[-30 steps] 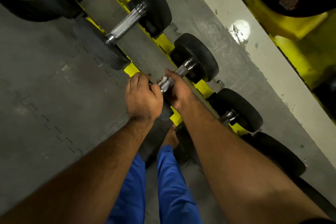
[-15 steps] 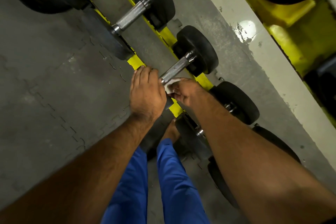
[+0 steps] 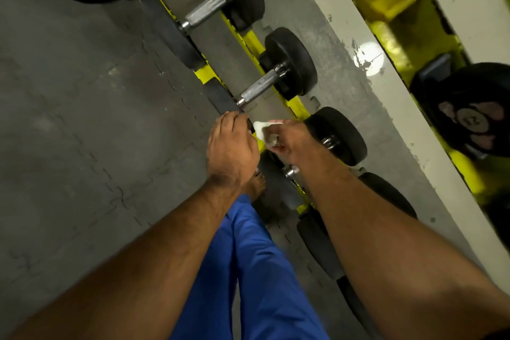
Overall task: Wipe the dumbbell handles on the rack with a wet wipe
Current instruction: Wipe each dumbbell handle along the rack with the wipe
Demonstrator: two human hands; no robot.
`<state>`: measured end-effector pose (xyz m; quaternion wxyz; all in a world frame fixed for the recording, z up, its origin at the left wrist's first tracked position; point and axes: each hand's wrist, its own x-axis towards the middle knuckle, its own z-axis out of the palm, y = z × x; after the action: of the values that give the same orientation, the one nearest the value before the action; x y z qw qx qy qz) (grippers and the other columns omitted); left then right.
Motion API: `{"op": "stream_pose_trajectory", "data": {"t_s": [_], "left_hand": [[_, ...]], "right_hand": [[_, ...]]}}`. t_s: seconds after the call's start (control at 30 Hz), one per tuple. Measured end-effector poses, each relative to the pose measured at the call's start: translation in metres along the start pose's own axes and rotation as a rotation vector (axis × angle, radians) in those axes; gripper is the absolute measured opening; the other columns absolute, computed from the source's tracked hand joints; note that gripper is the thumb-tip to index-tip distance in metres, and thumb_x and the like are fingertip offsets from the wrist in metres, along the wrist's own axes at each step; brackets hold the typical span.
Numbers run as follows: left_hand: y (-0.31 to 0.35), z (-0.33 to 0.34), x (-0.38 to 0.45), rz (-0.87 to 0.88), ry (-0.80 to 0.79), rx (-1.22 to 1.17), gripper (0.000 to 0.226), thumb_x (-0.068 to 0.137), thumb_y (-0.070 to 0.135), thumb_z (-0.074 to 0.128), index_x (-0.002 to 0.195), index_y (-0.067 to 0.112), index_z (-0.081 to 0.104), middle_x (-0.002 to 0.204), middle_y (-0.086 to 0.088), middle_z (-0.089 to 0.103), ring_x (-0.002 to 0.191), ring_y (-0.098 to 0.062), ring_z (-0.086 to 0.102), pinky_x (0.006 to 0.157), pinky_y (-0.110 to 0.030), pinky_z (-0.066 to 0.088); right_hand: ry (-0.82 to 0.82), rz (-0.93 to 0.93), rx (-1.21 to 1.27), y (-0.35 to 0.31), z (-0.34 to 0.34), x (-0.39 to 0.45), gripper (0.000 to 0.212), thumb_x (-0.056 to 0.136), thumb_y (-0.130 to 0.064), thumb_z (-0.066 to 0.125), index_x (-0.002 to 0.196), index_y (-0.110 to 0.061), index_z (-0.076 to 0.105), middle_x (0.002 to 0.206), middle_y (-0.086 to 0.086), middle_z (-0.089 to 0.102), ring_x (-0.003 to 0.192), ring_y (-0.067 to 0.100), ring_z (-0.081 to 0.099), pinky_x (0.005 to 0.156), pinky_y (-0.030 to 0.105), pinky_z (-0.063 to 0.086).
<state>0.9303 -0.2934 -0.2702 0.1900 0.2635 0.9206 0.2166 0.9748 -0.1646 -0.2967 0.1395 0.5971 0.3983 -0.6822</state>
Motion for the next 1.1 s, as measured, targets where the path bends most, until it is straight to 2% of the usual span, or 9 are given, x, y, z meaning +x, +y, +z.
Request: {"op": "stream_pose_trajectory", "data": {"t_s": [0.1, 0.2, 0.3, 0.37, 0.47, 0.57, 0.83, 1.0, 1.1], "left_hand": [[0.003, 0.009, -0.015, 0.013, -0.025, -0.022, 0.049, 0.081, 0.024, 0.038, 0.117, 0.003, 0.063, 0.118, -0.015, 0.063, 0.114, -0.032, 0.057, 0.099, -0.043, 0.047], [0.004, 0.018, -0.03, -0.005, -0.048, -0.062, 0.049, 0.081, 0.024, 0.037, 0.117, 0.003, 0.063, 0.115, -0.015, 0.063, 0.106, -0.032, 0.059, 0.092, -0.041, 0.048], [0.011, 0.026, -0.046, -0.028, -0.077, -0.088, 0.037, 0.084, 0.013, 0.051, 0.117, 0.001, 0.062, 0.116, -0.019, 0.063, 0.104, -0.038, 0.058, 0.09, -0.042, 0.047], [0.017, 0.031, -0.054, -0.049, -0.107, -0.101, 0.03, 0.087, 0.01, 0.055, 0.115, 0.001, 0.062, 0.114, -0.02, 0.062, 0.104, -0.039, 0.057, 0.086, -0.042, 0.047], [0.024, 0.043, -0.061, -0.097, -0.134, -0.114, 0.028, 0.093, 0.016, 0.053, 0.118, 0.005, 0.061, 0.118, -0.015, 0.06, 0.107, -0.034, 0.055, 0.084, -0.039, 0.045], [0.028, 0.059, -0.067, -0.124, -0.124, -0.156, 0.028, 0.095, 0.018, 0.053, 0.118, 0.004, 0.06, 0.118, -0.015, 0.06, 0.106, -0.033, 0.056, 0.084, -0.038, 0.044], [0.038, 0.103, -0.069, -0.2, -0.01, -0.174, 0.032, 0.093, 0.022, 0.047, 0.111, 0.0, 0.061, 0.119, -0.017, 0.06, 0.109, -0.035, 0.055, 0.093, -0.043, 0.044], [0.04, 0.119, -0.064, -0.241, 0.033, -0.141, 0.033, 0.094, 0.02, 0.045, 0.113, -0.003, 0.06, 0.123, -0.022, 0.059, 0.117, -0.039, 0.053, 0.104, -0.048, 0.043], [0.04, 0.123, -0.065, -0.244, 0.069, -0.142, 0.039, 0.093, 0.022, 0.038, 0.113, -0.003, 0.061, 0.118, -0.023, 0.06, 0.112, -0.04, 0.054, 0.103, -0.048, 0.043]], "right_hand": [[0.064, -0.052, -0.08, 0.008, -0.008, -0.009, 0.015, 0.087, 0.004, 0.066, 0.082, -0.009, 0.062, 0.068, 0.007, 0.057, 0.042, 0.007, 0.056, 0.038, 0.013, 0.043], [0.124, -0.087, -0.226, 0.018, -0.02, -0.014, 0.025, 0.086, 0.003, 0.069, 0.077, -0.016, 0.054, 0.075, 0.007, 0.055, 0.06, 0.019, 0.055, 0.048, 0.024, 0.045], [0.148, -0.169, -0.36, 0.021, -0.033, -0.026, 0.018, 0.087, 0.001, 0.068, 0.098, -0.012, 0.06, 0.086, 0.006, 0.057, 0.074, 0.023, 0.057, 0.06, 0.035, 0.049], [0.135, -0.237, -0.476, 0.025, -0.043, -0.027, 0.025, 0.088, 0.003, 0.063, 0.112, -0.007, 0.064, 0.089, 0.007, 0.059, 0.078, 0.023, 0.058, 0.059, 0.033, 0.05], [0.124, -0.31, -0.689, 0.028, -0.054, -0.019, 0.012, 0.087, -0.002, 0.068, 0.093, -0.012, 0.071, 0.088, 0.009, 0.066, 0.072, 0.018, 0.061, 0.058, 0.027, 0.052], [0.134, -0.435, -0.982, 0.029, -0.061, -0.007, 0.015, 0.085, -0.008, 0.068, 0.081, -0.021, 0.073, 0.086, 0.001, 0.071, 0.081, 0.015, 0.067, 0.074, 0.029, 0.056], [0.0, -0.807, -1.462, 0.056, -0.087, 0.004, 0.021, 0.088, -0.014, 0.05, 0.104, -0.022, 0.061, 0.101, 0.009, 0.068, 0.095, 0.033, 0.062, 0.075, 0.042, 0.052], [-0.09, -1.014, -1.711, 0.08, -0.11, 0.015, 0.052, 0.081, -0.023, 0.026, 0.11, -0.013, 0.067, 0.102, 0.009, 0.068, 0.098, 0.033, 0.062, 0.08, 0.043, 0.051], [-0.092, -1.064, -1.741, 0.092, -0.117, 0.021, 0.035, 0.087, -0.021, 0.04, 0.108, -0.01, 0.065, 0.102, 0.011, 0.065, 0.098, 0.032, 0.06, 0.09, 0.042, 0.048]]}}
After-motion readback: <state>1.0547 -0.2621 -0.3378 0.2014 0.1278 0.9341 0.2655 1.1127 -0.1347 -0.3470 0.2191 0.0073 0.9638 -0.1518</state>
